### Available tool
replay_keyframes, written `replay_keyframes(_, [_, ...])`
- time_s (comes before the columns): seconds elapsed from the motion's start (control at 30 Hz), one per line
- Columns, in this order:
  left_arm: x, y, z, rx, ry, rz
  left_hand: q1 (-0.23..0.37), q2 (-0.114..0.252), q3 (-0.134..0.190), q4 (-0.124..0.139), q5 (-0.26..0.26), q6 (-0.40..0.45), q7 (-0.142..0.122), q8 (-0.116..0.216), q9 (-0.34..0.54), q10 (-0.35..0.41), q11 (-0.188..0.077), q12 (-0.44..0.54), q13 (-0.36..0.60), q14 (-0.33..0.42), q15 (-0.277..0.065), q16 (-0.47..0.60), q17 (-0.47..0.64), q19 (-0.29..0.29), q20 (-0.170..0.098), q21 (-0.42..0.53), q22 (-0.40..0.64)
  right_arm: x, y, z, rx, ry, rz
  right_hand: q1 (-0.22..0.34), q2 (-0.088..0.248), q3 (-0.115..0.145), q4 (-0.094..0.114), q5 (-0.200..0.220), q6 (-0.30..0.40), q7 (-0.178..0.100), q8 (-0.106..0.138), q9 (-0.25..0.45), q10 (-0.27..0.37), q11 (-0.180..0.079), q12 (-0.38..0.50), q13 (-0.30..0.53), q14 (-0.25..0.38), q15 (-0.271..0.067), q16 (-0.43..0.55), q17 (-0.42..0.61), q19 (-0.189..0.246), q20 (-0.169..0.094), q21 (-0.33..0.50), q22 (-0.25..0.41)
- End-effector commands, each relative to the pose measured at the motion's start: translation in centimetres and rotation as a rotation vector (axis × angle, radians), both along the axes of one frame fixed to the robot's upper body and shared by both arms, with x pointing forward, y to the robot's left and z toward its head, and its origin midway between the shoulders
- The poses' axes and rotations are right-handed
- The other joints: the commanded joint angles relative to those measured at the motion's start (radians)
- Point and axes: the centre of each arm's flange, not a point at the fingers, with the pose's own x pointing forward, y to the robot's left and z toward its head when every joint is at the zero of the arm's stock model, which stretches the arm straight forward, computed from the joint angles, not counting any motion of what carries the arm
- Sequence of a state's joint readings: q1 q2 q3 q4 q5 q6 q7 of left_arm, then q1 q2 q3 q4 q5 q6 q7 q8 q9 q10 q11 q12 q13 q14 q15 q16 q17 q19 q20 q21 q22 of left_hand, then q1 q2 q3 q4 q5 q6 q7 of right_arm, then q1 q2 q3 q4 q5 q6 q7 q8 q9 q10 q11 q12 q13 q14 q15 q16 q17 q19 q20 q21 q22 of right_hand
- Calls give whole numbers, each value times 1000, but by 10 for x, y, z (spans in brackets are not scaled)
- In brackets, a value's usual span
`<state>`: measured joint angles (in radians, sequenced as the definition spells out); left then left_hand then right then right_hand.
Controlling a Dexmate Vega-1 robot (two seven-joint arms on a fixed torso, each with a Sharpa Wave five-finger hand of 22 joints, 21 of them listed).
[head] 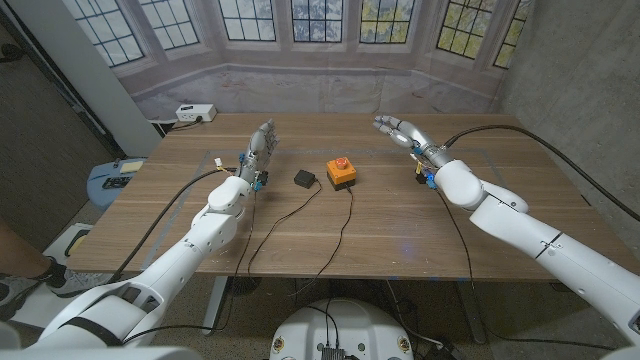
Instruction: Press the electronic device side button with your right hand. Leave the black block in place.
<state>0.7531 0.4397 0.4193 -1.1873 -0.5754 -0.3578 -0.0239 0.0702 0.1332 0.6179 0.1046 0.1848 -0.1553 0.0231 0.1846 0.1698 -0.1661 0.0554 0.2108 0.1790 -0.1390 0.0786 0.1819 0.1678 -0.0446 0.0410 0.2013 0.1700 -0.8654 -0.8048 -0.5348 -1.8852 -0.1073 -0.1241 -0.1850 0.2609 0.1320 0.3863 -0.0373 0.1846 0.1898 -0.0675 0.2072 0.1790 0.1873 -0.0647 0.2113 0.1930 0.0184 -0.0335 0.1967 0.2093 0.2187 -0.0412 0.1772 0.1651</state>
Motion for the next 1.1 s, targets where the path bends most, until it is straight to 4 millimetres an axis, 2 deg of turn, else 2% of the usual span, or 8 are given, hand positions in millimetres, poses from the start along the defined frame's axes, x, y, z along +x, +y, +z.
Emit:
replay_keyframes(0.03, [-1,-3,-1,4,0,-5,11,3,4,-7,-3,3,-4,1,4,2,-3,0,4,0,1,-1,2,10,0,0,2,-9,17,-2,-128,-28,-44,5,1,-3,-4,-3,6,-4,2,4,8,-9,5,2,-3,-18,10,1,-8,-53,3,2])
replay_keyframes(0.8, [-4,-3,-6,-7,-7,-2,8,7,4,-1,-3,6,-6,0,5,10,-2,0,5,5,2,0,4,16,3,0,3,-16,43,-7,-336,-69,-114,-3,3,-11,-7,-4,34,-18,4,5,34,-23,6,2,4,-7,19,4,-19,-36,5,2])
replay_keyframes(0.83, [-4,-3,-6,-8,-7,-2,8,7,4,-1,-3,6,-5,0,5,10,-2,0,5,5,1,0,4,16,3,0,3,-17,43,-8,-349,-72,-116,-5,4,-13,-7,-5,35,-18,3,5,33,-34,4,2,4,-6,20,5,-19,-35,6,2])
replay_keyframes(1.1, [-9,-5,-11,-13,-10,-3,6,7,4,1,-3,7,-6,-1,5,11,-3,-1,5,7,2,0,4,17,2,-1,3,-19,52,-12,-447,-93,-150,-23,-1,-23,2,-5,47,-19,4,5,45,-26,5,3,11,-4,26,9,-20,-31,8,3])
